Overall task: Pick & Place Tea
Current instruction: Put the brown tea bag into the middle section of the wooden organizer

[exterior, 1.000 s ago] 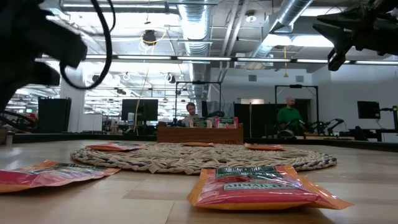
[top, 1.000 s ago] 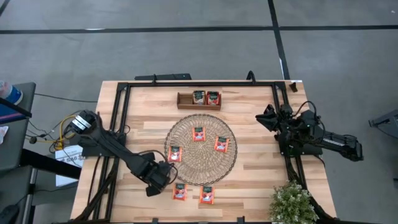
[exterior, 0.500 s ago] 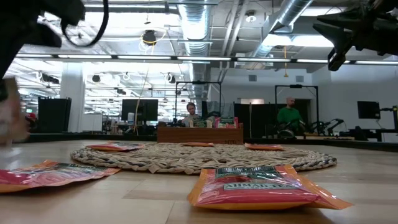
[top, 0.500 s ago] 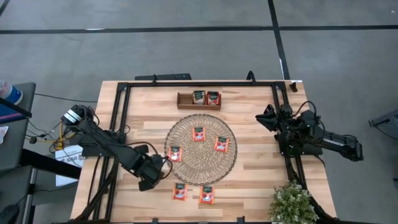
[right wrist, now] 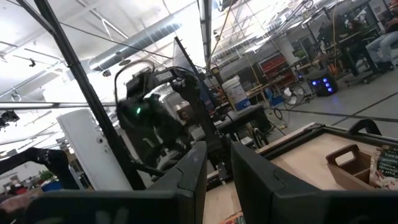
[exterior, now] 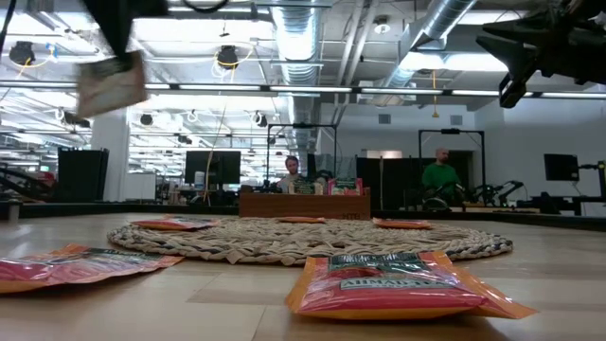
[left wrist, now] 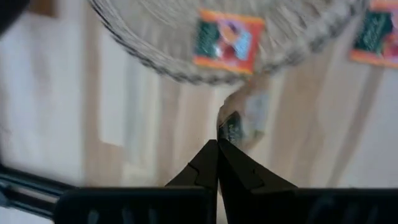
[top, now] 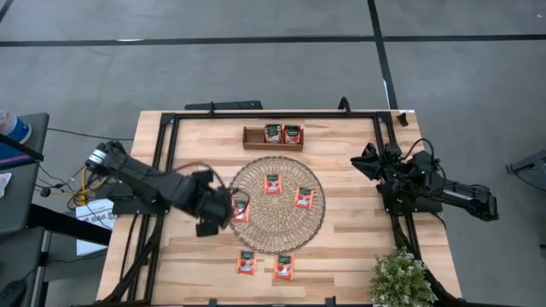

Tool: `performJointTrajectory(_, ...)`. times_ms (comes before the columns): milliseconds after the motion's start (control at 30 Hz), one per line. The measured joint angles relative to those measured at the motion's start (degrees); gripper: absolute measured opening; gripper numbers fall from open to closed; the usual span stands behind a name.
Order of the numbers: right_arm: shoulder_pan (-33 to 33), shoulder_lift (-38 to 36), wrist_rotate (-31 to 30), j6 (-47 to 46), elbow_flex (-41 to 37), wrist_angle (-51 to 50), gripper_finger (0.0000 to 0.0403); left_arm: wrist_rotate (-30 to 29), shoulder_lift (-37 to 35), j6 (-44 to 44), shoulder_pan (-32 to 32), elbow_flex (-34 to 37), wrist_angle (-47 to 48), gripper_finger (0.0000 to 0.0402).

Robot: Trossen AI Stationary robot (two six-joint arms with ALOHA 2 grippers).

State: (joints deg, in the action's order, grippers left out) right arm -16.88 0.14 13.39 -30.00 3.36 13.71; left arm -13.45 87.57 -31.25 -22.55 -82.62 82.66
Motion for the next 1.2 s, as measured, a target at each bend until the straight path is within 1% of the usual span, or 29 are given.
performJointTrajectory(267, 0.0, 0.0, 0.0, 0.1, 0.0, 0.0, 0.0067, -5.7, 0.5, 17.4, 12.6, -5.6, -0.4, 0.0)
performJointTrajectory(467, 0.0, 0.0, 0.0, 0.1, 0.0, 0.0, 0.0067, -6.4, 0.5, 28.9, 22.5, -5.8, -5.3, 0.0)
performJointTrajectory(600, 0.0, 0.0, 0.0, 0.2, 0.0, 0.0, 0.0067, -7.4, 2.0, 34.3, 27.1, -6.3, -7.4, 0.0)
performJointTrajectory(700, -0.1, 0.0, -1.4, 0.2, 0.0, -0.1, 0.0067, -7.5, 4.7, 37.5, 29.2, -8.3, -7.8, 0.0)
performJointTrajectory(833, -0.1, 0.0, -3.3, 0.5, 0.0, -0.2, 0.0067, -7.5, 9.8, 42.0, 31.0, -12.9, -9.0, 0.0)
performJointTrajectory(1200, -0.1, 0.0, -3.2, 0.0, 0.0, -0.2, 0.0067, -8.5, 26.1, 53.4, 35.7, -31.8, -9.3, 0.0)
